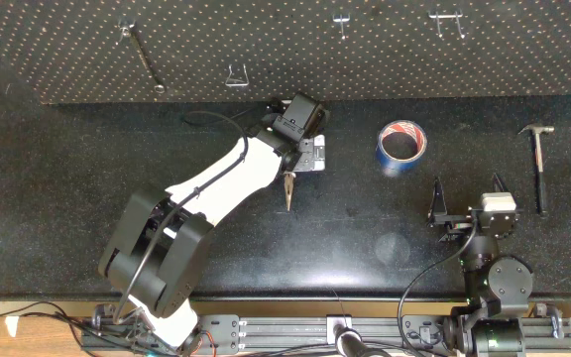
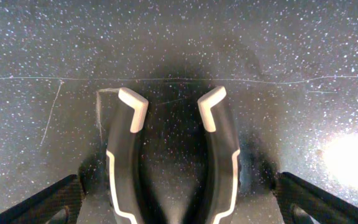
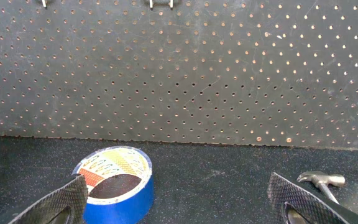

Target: Place Tools Onto Pegboard

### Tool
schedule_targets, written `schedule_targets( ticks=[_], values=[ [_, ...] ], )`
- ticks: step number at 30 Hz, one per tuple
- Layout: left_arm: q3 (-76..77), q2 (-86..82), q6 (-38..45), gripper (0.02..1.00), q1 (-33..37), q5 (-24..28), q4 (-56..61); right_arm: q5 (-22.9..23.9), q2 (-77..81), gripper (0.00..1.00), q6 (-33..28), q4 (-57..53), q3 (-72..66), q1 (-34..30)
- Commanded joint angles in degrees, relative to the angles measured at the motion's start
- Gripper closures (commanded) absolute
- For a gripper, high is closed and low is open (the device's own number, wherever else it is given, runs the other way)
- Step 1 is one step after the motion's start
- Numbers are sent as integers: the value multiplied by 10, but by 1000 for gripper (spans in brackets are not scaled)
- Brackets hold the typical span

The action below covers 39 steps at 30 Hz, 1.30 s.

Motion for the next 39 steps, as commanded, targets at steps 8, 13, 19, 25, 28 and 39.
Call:
schedule_targets(
  ticks=[8,13,19,25,28,39],
  values=[
    [-2,10,-13,636,-2,7,2,-1,-4,60,-6,-1,-3,4],
    [-2,10,-13,645,-2,8,2,-1,-4,60,-6,-1,-3,4],
    [-2,10,-12,682,-2,8,2,-1,-4,60,-6,-1,-3,4],
    [-2,6,-13,989,-2,18,1,-1,-4,60,-6,-1,-3,4],
    [-2,-22,-12,989,-2,26,1,-1,-4,60,-6,-1,-3,4],
    [-8,-409,54,989,56,-31,-207,-1,-4,60,-6,-1,-3,4]
  ],
)
